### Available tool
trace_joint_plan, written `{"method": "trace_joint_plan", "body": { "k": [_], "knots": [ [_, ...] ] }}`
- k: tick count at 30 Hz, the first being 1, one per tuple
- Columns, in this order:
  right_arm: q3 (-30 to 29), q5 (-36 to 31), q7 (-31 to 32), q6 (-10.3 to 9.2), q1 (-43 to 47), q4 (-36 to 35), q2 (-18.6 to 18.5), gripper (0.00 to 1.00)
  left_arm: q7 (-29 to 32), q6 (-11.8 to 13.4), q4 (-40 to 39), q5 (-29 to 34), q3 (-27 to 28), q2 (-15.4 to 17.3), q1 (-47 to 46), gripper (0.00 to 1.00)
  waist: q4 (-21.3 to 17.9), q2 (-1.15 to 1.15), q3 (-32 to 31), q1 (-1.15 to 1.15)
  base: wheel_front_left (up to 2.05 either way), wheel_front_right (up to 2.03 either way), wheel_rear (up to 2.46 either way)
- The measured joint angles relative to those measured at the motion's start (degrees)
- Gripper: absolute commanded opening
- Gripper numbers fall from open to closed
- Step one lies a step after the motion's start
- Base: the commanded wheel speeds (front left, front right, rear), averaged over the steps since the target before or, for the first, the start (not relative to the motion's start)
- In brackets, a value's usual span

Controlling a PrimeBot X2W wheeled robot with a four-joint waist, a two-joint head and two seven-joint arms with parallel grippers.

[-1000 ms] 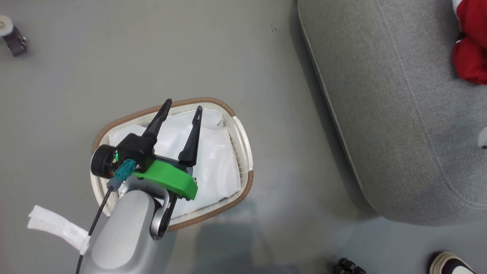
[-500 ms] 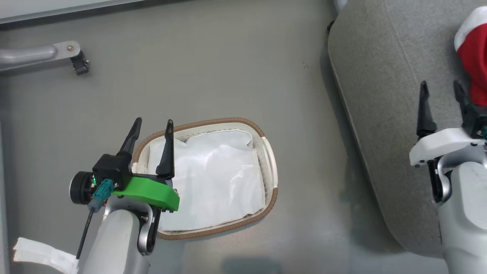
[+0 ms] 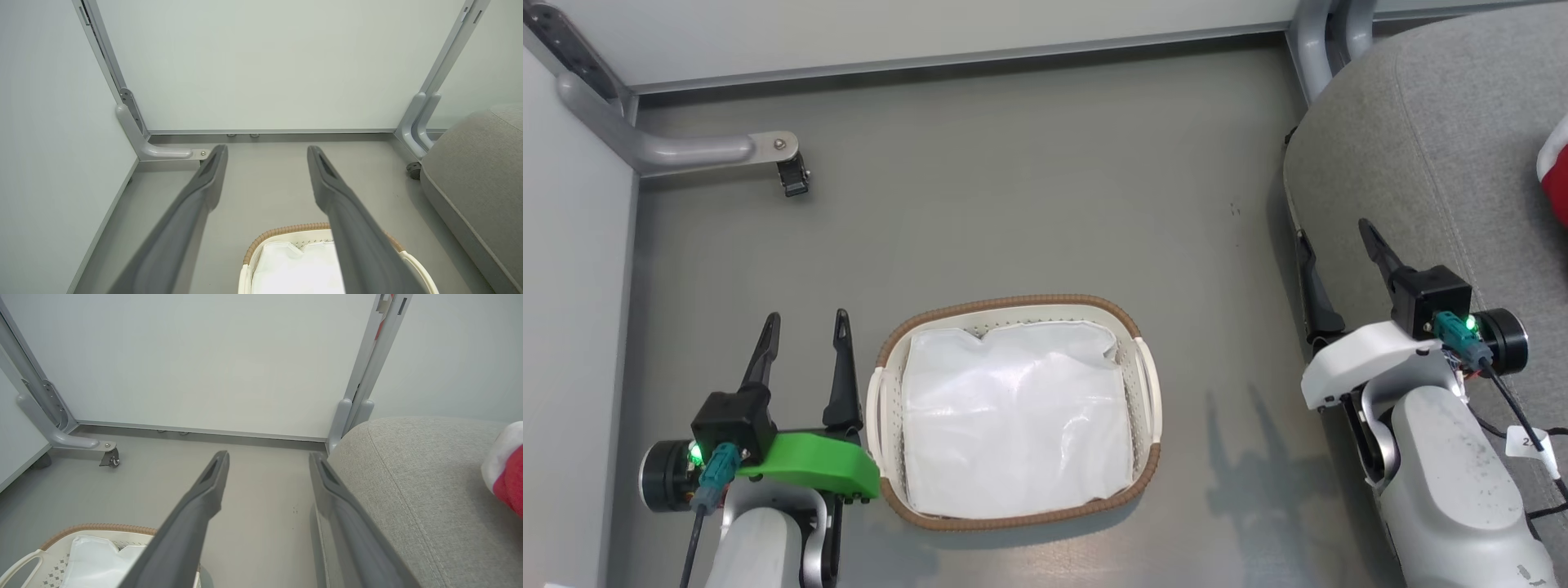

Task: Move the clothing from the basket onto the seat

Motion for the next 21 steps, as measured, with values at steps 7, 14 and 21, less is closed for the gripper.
{"method": "trace_joint_plan", "body": {
  "k": [7, 14, 21],
  "knots": [
    [1.2, 1.2, 0.0, 0.00, 3.5, -0.6, 0.5, 1.00, 0.0, 1.6, 0.1, -2.0, 1.2, 0.0, 3.3, 1.00, 0.8, 0.00, -2.9, 0.00, 0.00, 0.00, 0.00],
    [2.2, 2.4, 0.0, 0.00, 6.8, -1.8, 0.8, 1.00, 0.0, 1.5, -0.1, -2.5, 2.0, 0.0, 5.4, 1.00, 0.9, 0.00, -5.7, 0.00, 0.00, 0.00, 0.00],
    [3.1, 3.5, 0.0, 0.00, 9.5, -2.7, 1.0, 1.00, 0.0, 0.9, 0.1, -3.2, 2.0, 0.0, 7.1, 1.00, 0.9, 0.00, -8.1, 0.00, 0.00, 0.00, 0.00]
  ]
}}
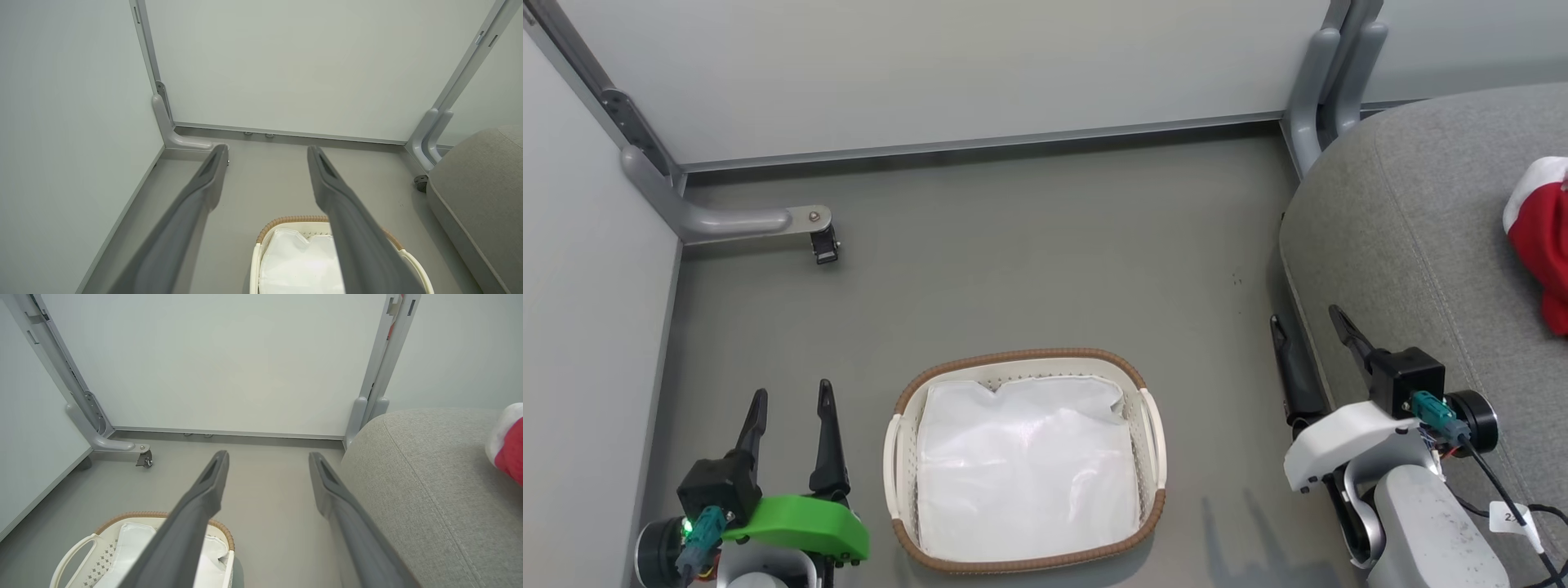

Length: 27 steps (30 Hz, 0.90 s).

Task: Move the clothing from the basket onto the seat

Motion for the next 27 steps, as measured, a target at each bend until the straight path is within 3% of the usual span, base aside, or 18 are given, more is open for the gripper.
{"method": "trace_joint_plan", "body": {
  "k": [5, 6, 11, 27],
  "knots": [
    [0.7, 0.2, 0.0, 0.00, 0.8, -0.6, 0.1, 1.00, 0.0, -0.8, -0.2, -1.2, -0.1, 0.0, 0.7, 1.00, -0.2, 0.00, -0.5, 0.00, 0.00, 0.00, 0.00],
    [0.9, 0.3, 0.0, -0.01, 0.8, -0.7, 0.1, 0.00, 0.0, -1.1, -0.2, -1.5, -0.1, 0.0, 0.9, 0.00, -0.2, 0.00, -0.5, 0.00, 0.00, 0.00, 0.00],
    [0.8, 0.7, 0.4, 0.00, 2.1, 1.3, 0.5, 0.00, 0.3, -1.1, 1.9, -1.7, -0.4, -0.2, 1.4, 0.00, -0.2, 0.00, -0.6, 0.00, 0.00, 0.00, 0.00],
    [-1.2, 18.5, 4.8, 0.00, 3.4, -1.1, 0.5, 0.00, 4.8, -1.8, 0.9, -17.9, 1.5, -0.2, 1.4, 0.00, -0.1, 0.00, -1.4, 0.00, 0.00, 0.00, 0.00]
  ]
}}
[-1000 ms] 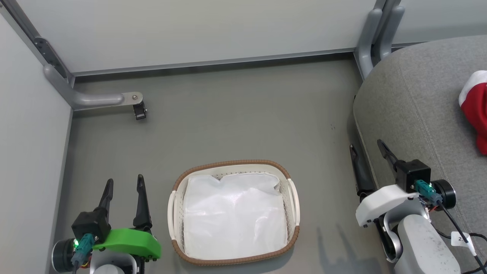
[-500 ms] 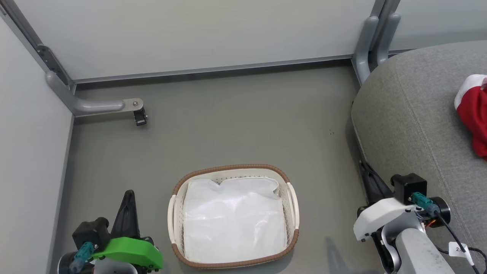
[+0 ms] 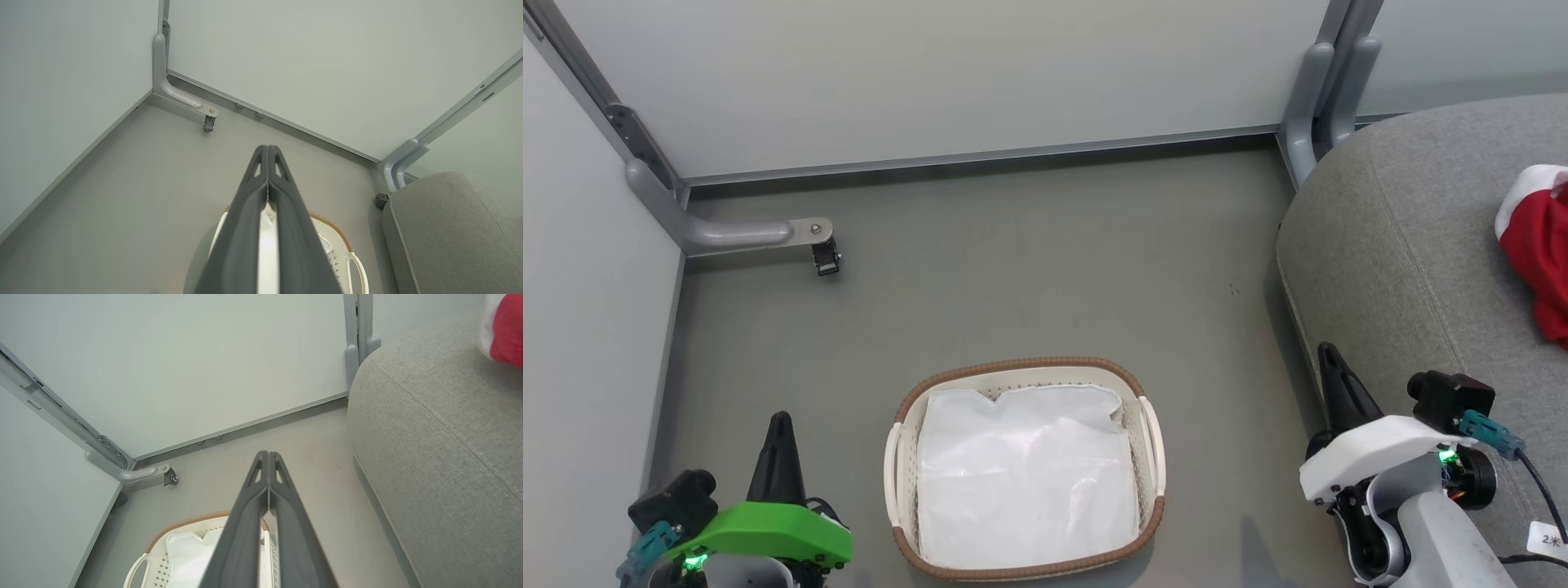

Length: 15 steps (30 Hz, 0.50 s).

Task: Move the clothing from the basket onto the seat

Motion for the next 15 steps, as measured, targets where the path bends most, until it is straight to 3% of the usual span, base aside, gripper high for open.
{"method": "trace_joint_plan", "body": {
  "k": [15],
  "knots": [
    [-1.5, 14.1, 3.4, -0.01, 1.5, -2.4, 0.0, 0.00, 3.4, -0.8, -1.1, -12.3, 1.7, 0.0, -0.1, 0.00, 0.1, 0.00, -0.7, 0.00, 0.00, 0.00, 0.00]
  ]
}}
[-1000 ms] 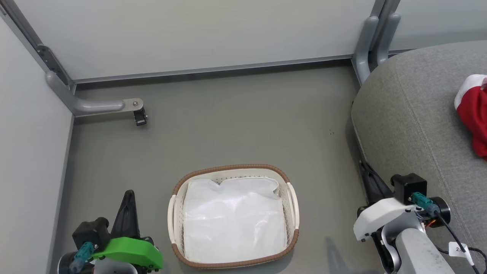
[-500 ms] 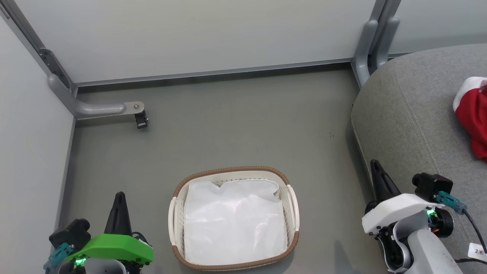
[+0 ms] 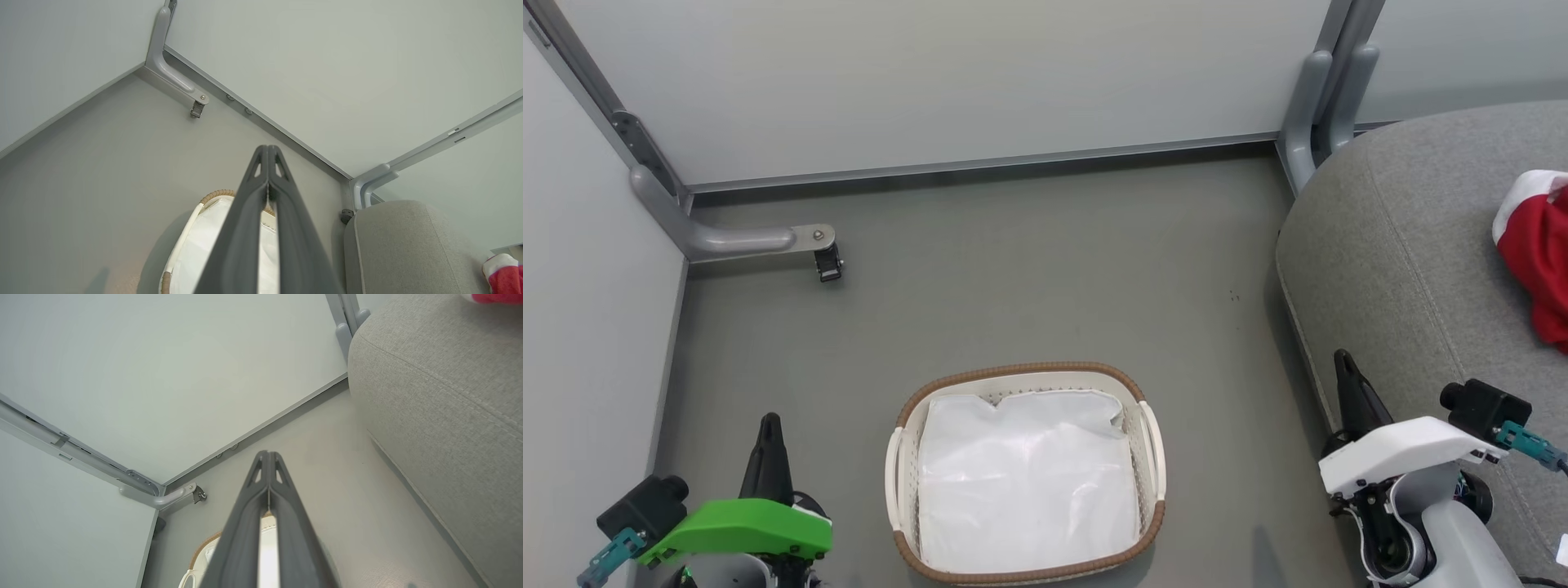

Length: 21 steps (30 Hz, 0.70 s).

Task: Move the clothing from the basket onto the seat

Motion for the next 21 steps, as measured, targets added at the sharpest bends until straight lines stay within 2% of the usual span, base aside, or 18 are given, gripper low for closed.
{"method": "trace_joint_plan", "body": {
  "k": [21],
  "knots": [
    [-1.9, 16.2, 4.0, 0.00, 1.8, -2.5, -0.1, 0.00, 4.1, -0.9, -1.4, -14.6, 1.9, 0.0, -0.2, 0.00, 0.1, 0.00, -1.0, 0.00, 0.00, 0.00, 0.00]
  ]
}}
